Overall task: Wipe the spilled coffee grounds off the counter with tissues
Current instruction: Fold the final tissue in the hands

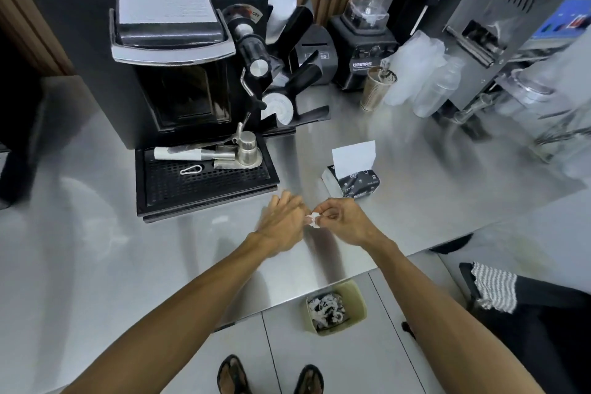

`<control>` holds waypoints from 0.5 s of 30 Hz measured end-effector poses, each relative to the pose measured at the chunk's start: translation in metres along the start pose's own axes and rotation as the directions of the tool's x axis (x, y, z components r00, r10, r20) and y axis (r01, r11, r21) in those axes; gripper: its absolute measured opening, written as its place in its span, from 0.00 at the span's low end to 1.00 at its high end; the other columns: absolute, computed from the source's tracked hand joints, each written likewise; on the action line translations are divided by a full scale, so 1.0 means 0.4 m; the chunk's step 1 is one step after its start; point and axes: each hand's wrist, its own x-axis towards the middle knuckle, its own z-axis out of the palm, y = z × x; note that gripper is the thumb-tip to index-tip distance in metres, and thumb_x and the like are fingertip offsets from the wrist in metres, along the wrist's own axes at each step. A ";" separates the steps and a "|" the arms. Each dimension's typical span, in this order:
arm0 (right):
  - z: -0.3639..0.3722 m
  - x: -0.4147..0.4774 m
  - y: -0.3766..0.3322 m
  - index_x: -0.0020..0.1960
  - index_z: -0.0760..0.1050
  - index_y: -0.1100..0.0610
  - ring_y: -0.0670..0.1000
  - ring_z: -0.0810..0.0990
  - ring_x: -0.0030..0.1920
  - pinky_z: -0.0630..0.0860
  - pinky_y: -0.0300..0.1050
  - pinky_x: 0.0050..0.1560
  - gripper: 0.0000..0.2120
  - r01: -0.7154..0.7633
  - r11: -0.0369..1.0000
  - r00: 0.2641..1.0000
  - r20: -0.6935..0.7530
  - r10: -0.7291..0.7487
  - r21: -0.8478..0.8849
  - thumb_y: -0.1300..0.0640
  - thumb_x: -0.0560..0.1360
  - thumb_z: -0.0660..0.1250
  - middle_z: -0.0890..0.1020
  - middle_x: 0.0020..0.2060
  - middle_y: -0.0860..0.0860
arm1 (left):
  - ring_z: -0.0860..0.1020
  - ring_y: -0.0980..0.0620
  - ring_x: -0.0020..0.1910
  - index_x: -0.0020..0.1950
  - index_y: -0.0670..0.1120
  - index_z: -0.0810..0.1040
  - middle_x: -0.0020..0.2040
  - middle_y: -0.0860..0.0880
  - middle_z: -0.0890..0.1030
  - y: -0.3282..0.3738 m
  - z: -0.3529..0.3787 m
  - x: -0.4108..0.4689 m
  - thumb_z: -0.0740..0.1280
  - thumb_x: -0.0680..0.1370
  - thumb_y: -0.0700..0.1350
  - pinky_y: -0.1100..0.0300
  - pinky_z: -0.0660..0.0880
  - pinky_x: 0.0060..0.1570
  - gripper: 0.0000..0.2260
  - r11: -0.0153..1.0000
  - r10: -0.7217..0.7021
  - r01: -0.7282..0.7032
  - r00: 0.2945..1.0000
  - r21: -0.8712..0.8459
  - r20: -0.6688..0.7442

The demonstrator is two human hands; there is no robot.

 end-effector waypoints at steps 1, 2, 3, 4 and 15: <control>-0.016 -0.021 0.020 0.43 0.81 0.54 0.44 0.81 0.36 0.76 0.36 0.43 0.06 -0.006 1.000 1.000 -0.019 0.006 0.011 0.63 0.70 0.74 0.83 0.34 0.47 | 0.66 0.48 0.54 0.56 0.49 0.77 0.54 0.51 0.71 0.029 0.012 -0.001 0.60 0.81 0.46 0.52 0.66 0.55 0.08 1.000 0.023 -0.023 1.000 0.001 -0.005; -0.031 -0.044 0.040 0.44 0.81 0.54 0.44 0.81 0.37 0.76 0.38 0.43 0.06 -0.014 1.000 0.999 -0.035 0.014 0.012 0.62 0.69 0.74 0.84 0.35 0.48 | 0.66 0.48 0.53 0.57 0.48 0.76 0.54 0.50 0.71 0.060 0.024 -0.002 0.59 0.81 0.46 0.53 0.65 0.54 0.08 0.999 0.046 -0.046 0.999 -0.001 -0.016; -0.046 -0.069 0.061 0.44 0.82 0.55 0.45 0.81 0.37 0.77 0.38 0.43 0.05 -0.026 0.999 0.999 -0.046 0.026 0.020 0.61 0.69 0.75 0.84 0.35 0.48 | 0.66 0.49 0.53 0.57 0.47 0.76 0.53 0.50 0.71 0.091 0.037 -0.004 0.60 0.82 0.46 0.53 0.65 0.54 0.08 0.998 0.062 -0.062 0.998 -0.009 -0.028; -0.060 -0.094 0.080 0.46 0.82 0.56 0.44 0.81 0.36 0.77 0.38 0.42 0.06 -0.043 0.999 0.998 -0.054 0.044 0.024 0.60 0.69 0.75 0.84 0.35 0.48 | 0.66 0.49 0.53 0.58 0.47 0.76 0.54 0.50 0.72 0.120 0.051 -0.004 0.60 0.82 0.46 0.53 0.65 0.54 0.08 0.997 0.074 -0.075 0.997 -0.021 -0.036; -0.189 -0.364 0.343 0.46 0.85 0.59 0.47 0.84 0.39 0.80 0.39 0.45 0.06 -0.148 0.988 0.971 -0.182 0.152 0.032 0.63 0.69 0.76 0.86 0.39 0.51 | 0.73 0.50 0.41 0.37 0.47 0.77 0.36 0.49 0.77 0.461 0.261 -0.024 0.68 0.75 0.40 0.57 0.68 0.35 0.07 0.991 -0.010 0.009 1.000 -0.135 -0.009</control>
